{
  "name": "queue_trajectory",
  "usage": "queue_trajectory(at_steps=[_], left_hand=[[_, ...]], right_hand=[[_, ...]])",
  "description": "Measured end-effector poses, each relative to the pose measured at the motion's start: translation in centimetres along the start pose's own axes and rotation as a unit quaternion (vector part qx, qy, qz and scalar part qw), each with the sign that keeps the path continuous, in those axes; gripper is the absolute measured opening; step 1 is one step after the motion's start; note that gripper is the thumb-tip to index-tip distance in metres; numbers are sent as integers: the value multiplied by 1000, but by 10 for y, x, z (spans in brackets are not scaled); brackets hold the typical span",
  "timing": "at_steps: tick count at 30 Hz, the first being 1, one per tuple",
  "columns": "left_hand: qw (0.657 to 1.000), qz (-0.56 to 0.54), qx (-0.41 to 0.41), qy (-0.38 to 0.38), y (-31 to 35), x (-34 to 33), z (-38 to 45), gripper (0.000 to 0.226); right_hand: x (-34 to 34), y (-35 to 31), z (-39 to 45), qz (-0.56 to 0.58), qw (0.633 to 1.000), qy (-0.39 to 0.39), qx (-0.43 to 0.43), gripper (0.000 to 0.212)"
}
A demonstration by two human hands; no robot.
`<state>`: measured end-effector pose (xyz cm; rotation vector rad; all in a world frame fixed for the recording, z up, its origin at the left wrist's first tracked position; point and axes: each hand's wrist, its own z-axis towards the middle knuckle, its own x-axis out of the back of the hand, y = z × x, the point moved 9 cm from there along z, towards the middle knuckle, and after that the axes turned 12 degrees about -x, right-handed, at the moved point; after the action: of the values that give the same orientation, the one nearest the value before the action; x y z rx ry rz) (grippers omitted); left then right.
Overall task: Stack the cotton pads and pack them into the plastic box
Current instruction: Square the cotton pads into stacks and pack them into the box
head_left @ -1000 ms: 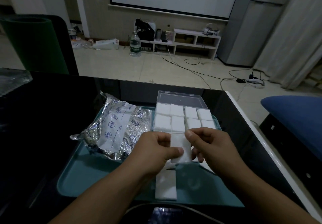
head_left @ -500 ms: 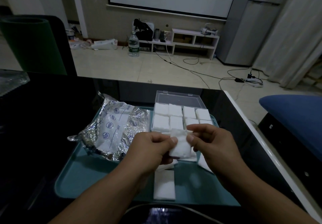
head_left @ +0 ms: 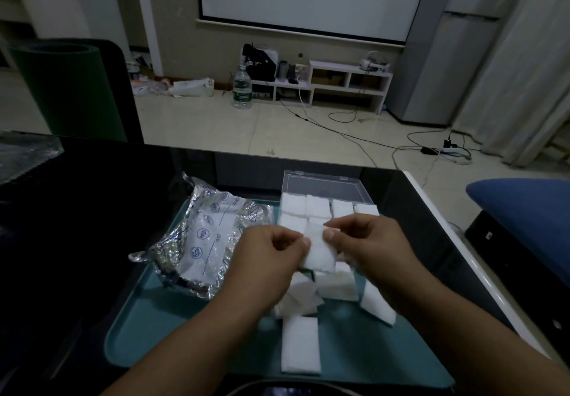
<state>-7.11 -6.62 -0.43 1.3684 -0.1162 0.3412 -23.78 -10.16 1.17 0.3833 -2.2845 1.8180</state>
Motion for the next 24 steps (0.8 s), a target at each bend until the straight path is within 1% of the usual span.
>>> queue_trajectory(at_steps=[1, 2, 3, 4, 5, 9, 12, 15, 18, 20, 24], left_hand=[[995, 87, -41, 16, 4, 10, 5, 11], [976, 194, -94, 33, 11, 20, 11, 16], [945, 286, -152, 50, 18, 27, 15, 19], [914, 349, -200, 54, 22, 29, 17, 19], [893, 384, -229, 46, 20, 30, 21, 18], [863, 440, -248, -12, 4, 22, 29, 16], [847, 456, -267, -68, -2, 5, 25, 22], [829, 474, -278, -104, -8, -7, 25, 32], [809, 498, -286, -129, -9, -13, 21, 28], [799, 512, -288, -129, -12, -14, 21, 25], [778, 532, -306, -132, -12, -17, 21, 26]], right_hand=[[-1, -3, 9, -18, 1000, 3, -10, 6], [-4, -6, 21, -37, 999, 2, -21, 6], [-7, -8, 33, -53, 998, -2, -33, 7], [-10, -9, 44, -68, 997, -6, -46, 8], [-15, -10, 56, -85, 995, -8, -56, 9], [-33, -4, 87, -145, 985, 5, -90, 6], [-42, -2, 95, -170, 982, 14, -77, 2], [-45, -4, 97, -196, 979, 27, -39, 2], [-49, -7, 97, -243, 969, 45, 9, 1], [-50, -6, 97, -259, 964, 58, 27, 5], [-52, -12, 91, -334, 932, 114, 85, 17]])
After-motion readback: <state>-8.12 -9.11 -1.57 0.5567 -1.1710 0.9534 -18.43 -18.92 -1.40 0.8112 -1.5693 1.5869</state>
